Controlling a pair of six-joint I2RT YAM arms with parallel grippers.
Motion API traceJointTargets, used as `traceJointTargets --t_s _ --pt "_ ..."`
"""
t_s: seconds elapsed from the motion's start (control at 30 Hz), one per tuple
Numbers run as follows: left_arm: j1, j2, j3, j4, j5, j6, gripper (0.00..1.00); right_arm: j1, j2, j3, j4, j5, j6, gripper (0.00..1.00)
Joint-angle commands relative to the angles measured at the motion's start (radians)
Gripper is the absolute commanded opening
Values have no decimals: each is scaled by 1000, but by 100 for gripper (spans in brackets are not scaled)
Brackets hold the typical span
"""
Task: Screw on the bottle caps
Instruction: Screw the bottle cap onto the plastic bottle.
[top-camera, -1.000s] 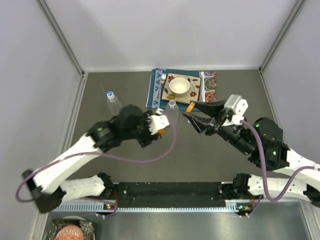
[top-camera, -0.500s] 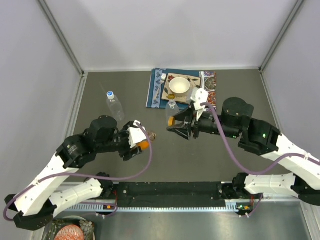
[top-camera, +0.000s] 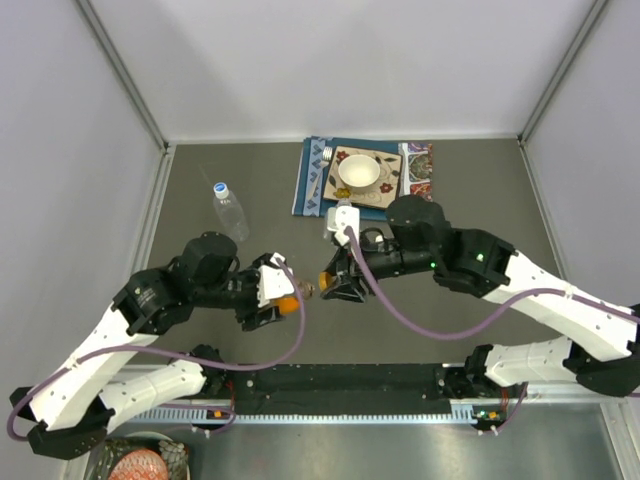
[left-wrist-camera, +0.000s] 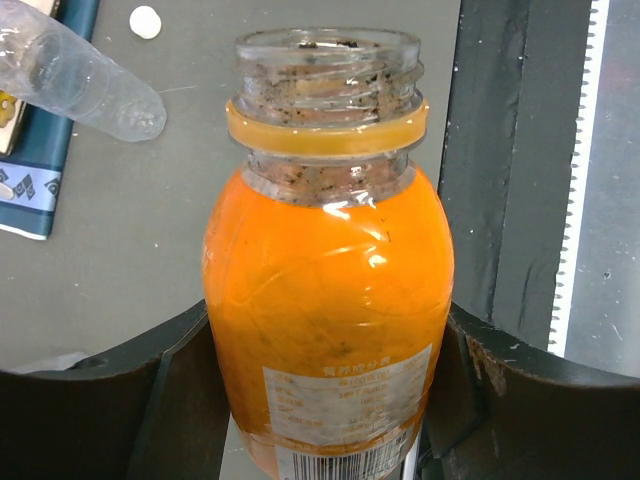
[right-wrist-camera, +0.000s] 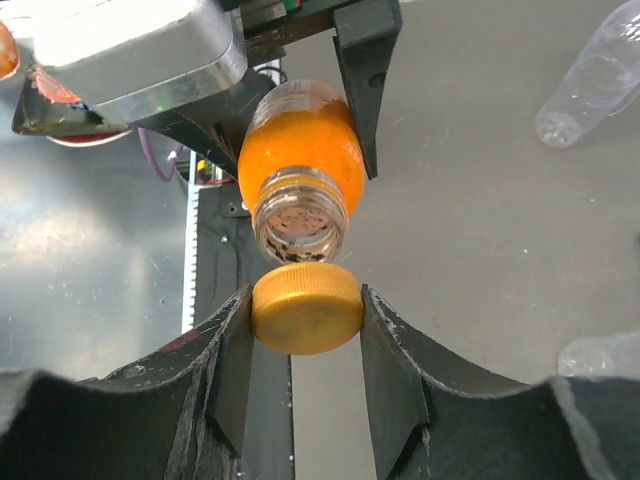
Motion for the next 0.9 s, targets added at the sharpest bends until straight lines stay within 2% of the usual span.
traceJointTargets --t_s 0.0,0.17,0.47,0.87 --pt "3 25 39 8 46 21 29 -9 18 44 40 -70 -26 32" --pt "3 28 36 7 55 24 28 -7 12 26 88 -89 -20 36" --pt "3 40 57 -2 69 30 25 -7 29 -18 123 -55 -34 36" --pt "5 67 76 -2 55 34 24 -7 56 -29 148 -104 -4 36"
